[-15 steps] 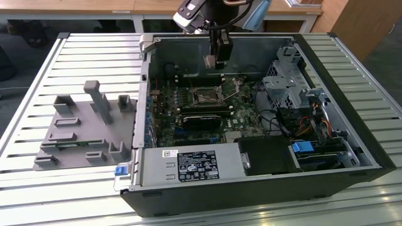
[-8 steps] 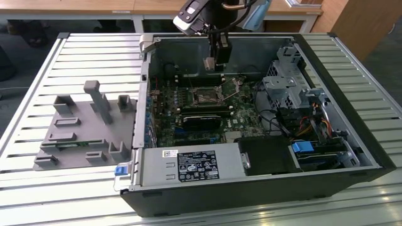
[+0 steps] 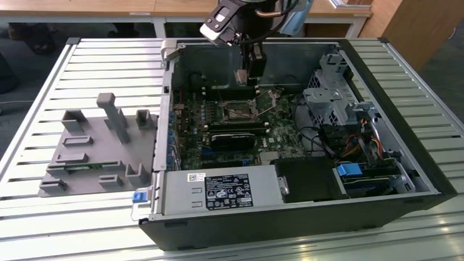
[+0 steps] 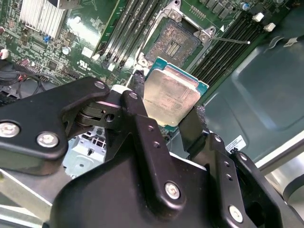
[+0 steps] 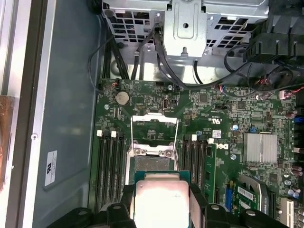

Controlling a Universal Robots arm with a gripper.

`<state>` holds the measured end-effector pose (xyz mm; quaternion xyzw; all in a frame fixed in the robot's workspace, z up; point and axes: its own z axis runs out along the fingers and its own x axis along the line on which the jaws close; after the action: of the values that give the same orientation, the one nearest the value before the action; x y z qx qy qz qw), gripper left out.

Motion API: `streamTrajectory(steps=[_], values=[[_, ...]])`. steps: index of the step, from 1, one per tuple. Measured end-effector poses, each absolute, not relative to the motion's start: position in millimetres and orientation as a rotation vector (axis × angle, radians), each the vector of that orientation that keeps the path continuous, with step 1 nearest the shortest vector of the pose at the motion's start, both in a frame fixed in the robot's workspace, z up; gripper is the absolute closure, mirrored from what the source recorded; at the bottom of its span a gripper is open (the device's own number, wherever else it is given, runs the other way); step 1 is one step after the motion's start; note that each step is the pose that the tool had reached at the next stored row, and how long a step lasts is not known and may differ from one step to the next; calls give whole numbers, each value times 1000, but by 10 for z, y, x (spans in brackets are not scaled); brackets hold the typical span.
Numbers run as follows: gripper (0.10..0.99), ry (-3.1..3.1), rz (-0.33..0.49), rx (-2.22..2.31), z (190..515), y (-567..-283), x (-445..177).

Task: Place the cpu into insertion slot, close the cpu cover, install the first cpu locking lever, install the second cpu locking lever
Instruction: 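Place the cpu into insertion slot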

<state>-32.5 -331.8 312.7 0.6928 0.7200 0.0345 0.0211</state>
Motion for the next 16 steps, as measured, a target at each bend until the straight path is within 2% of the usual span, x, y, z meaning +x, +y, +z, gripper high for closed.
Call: streamTrajectory(steps=[16], values=[[545,2239,88,2125,2980,-3316,-319]])
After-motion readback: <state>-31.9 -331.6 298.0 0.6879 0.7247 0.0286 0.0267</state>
